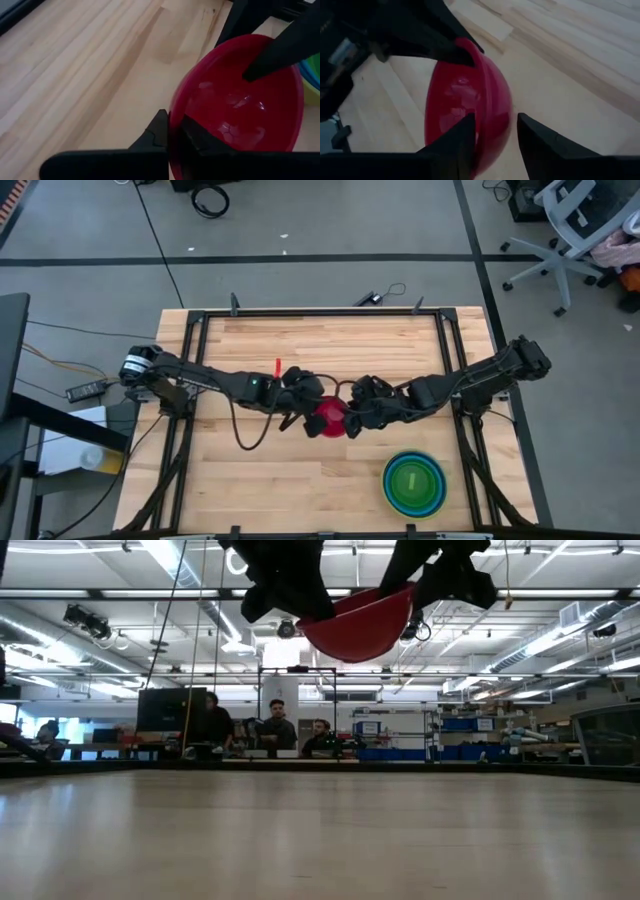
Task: Nest bowls inside each other
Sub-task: Stack the red bowl on top of the green bowl
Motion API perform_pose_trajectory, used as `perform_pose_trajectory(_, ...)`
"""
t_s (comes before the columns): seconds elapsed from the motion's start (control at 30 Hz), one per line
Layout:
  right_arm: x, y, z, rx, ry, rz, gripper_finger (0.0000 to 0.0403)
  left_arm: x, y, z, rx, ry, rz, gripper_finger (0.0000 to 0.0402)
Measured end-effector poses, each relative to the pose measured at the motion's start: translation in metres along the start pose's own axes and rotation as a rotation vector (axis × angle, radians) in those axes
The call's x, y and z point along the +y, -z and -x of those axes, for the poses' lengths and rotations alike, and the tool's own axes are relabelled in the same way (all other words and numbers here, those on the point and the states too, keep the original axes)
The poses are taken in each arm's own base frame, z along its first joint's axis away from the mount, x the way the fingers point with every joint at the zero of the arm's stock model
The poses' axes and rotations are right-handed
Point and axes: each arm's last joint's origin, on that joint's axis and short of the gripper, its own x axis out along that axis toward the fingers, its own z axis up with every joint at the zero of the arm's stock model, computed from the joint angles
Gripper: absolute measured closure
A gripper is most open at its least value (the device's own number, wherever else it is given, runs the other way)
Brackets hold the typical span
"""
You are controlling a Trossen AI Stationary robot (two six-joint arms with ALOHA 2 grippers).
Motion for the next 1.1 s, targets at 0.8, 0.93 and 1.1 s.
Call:
perform_pose_trajectory(0.8, 0.000, 0.059, 0.061, 0.417, -0.055, 0.082, 0.0382, 0.008, -0.004, 0.057, 0.137, 0.219, -0.024, 0.0201)
perform_pose_trajectory(0.93, 0.000, 0.091, 0.091, 0.490, -0.047, 0.133, 0.0382, 0.011, 0.000, 0.072, 0.128, 0.154, -0.047, 0.0202)
perform_pose_trajectory(1.1, -0.005, 0.129, 0.108, 0.537, 0.006, 0.163, 0.0382, 0.010, -0.002, 0.079, 0.086, 0.138, -0.049, 0.0210)
